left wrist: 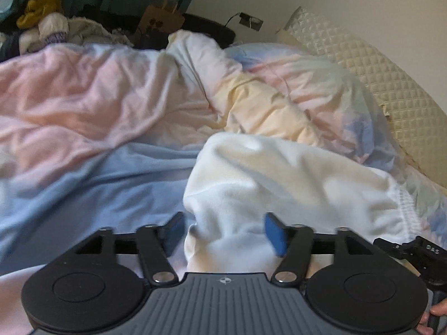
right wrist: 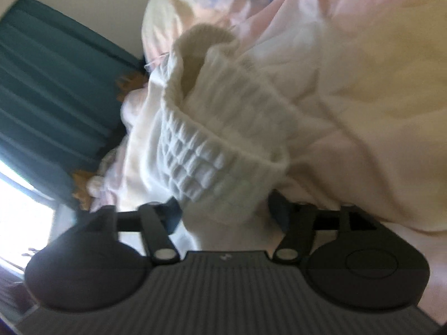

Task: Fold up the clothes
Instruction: 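Lift the garment with both grippers and lay it folded on the bed, then open both grippers and withdraw them from the folded garment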

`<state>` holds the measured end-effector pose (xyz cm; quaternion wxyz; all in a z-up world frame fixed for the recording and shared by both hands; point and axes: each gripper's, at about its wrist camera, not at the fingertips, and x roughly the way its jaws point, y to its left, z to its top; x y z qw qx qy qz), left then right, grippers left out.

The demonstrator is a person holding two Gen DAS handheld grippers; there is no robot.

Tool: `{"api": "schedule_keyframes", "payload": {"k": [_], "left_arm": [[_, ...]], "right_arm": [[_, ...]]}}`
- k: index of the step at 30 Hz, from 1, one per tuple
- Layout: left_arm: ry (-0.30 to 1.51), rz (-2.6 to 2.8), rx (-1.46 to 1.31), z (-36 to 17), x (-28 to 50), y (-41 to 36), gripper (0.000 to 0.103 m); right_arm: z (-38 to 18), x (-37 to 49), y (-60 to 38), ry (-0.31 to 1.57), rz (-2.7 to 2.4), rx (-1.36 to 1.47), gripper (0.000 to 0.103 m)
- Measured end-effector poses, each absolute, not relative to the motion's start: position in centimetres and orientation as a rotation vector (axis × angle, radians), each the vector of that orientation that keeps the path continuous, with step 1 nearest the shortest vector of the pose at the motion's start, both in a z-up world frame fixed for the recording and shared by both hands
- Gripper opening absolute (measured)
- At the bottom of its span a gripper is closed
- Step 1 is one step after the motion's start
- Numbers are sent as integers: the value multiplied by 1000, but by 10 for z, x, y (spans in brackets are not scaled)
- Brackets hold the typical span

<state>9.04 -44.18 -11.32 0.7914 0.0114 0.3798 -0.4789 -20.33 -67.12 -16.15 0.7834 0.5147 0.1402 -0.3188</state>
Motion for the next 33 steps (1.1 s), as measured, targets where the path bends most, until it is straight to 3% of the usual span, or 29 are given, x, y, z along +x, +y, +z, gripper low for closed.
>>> {"api": "schedule_keyframes", "payload": {"k": [2,5,10,11,21,33], "left_arm": [[775,-1025,41,-94,79,-422,76],[718,-1013,70,-66,57,-396,90],[613,-1004,100,-19,13,-352,103],[594,-1002,107,-10,4,-344,103],[451,-885,222,44,-81,-263,103],[431,-805,162,52,-106,-192,103]], "right_arm": [[-149,-209,-661,325,-711,1059,71],[-133,-220,-642,348,-711,990,72],[-90,-238,-607,347,-698,837,79],[-81,-238,-598,341,-691,806,84],[-2,-251,-470,364,-673,424,82],[18,-259,-403,368,-679,296,82]]}}
